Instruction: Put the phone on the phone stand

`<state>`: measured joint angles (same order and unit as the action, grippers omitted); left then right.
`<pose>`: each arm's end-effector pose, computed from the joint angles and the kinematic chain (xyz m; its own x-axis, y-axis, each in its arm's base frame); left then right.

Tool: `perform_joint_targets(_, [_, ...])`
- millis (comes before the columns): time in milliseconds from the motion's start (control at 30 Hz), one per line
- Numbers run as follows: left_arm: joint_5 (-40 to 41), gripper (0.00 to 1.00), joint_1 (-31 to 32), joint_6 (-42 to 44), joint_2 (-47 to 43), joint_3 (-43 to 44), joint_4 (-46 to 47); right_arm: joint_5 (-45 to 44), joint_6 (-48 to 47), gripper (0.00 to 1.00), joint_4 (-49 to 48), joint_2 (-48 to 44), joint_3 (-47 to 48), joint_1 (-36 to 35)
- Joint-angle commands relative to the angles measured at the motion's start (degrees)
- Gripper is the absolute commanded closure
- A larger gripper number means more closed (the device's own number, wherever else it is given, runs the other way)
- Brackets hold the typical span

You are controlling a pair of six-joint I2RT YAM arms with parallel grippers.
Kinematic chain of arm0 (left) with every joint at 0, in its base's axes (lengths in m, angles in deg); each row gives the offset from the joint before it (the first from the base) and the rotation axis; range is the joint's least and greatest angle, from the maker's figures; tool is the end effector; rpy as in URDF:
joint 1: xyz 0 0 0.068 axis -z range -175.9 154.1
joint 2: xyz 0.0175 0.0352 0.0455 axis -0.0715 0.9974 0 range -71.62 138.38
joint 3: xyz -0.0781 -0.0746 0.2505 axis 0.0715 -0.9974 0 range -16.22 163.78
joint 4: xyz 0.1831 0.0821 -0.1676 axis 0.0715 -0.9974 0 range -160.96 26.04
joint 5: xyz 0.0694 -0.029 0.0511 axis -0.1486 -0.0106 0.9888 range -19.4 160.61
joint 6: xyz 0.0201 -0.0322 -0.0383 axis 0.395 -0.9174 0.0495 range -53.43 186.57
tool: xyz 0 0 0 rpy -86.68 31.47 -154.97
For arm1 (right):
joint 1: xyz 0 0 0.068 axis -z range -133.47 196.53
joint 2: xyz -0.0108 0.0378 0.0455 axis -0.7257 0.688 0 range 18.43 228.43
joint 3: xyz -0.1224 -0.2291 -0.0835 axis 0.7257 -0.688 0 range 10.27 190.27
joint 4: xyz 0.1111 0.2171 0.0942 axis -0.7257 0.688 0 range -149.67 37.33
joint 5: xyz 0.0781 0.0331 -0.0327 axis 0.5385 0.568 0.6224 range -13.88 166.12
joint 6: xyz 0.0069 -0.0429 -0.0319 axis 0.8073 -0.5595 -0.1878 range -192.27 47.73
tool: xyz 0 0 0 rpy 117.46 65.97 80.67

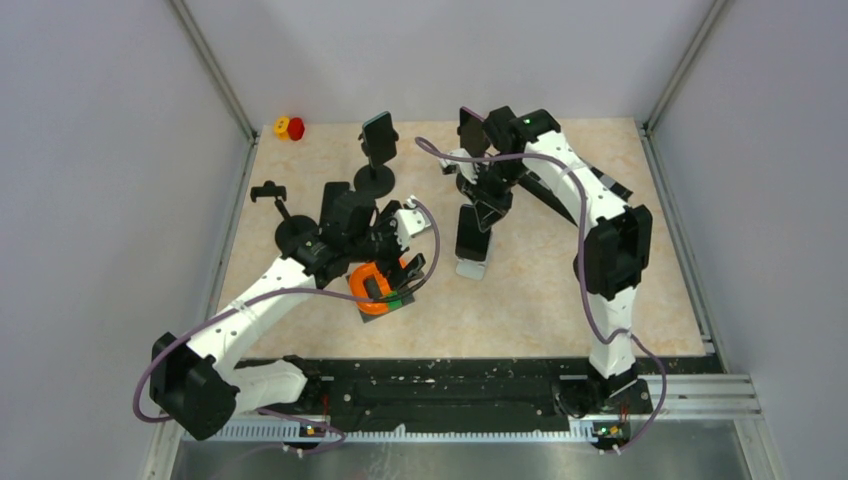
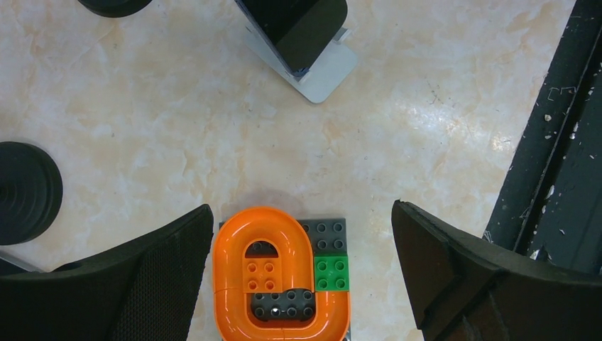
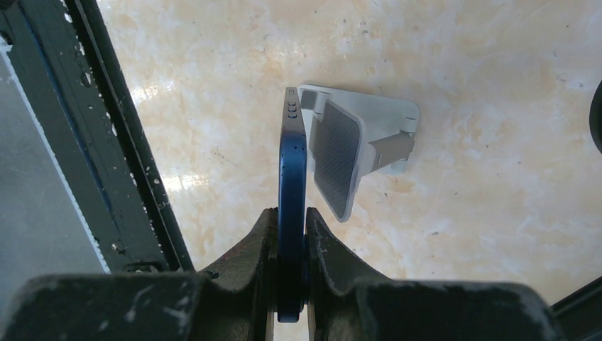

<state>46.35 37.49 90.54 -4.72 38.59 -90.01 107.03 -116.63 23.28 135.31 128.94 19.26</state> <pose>0.2026 -0.1511 0.2979 -0.1578 0.5475 -0.8218 0.9144 0.3952 0.0877 0.3458 0.1987 0.3134 -0.3039 -0.8316 -0.4649 -0.9453 0.2027 0.2554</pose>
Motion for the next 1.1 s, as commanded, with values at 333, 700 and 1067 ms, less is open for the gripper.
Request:
perform_joint_targets(333, [-1.9, 0.01, -0.2, 0.8, -0.4, 0.1, 2.1, 4.8, -3.6, 1.0, 2.7, 2.1, 4.0, 2.6])
perform_joint_targets(700, [-1.9, 0.01, -0.1, 0.8, -0.1, 0.1, 1.8, 6.4, -4.0, 1.0, 1.9, 3.6, 3.4, 2.8])
perform_joint_targets(1067, [-1.9, 0.01, -0.2, 0.8, 0.0, 0.1, 1.9, 6.4, -3.7, 1.0, 1.0, 3.4, 2.0, 3.5])
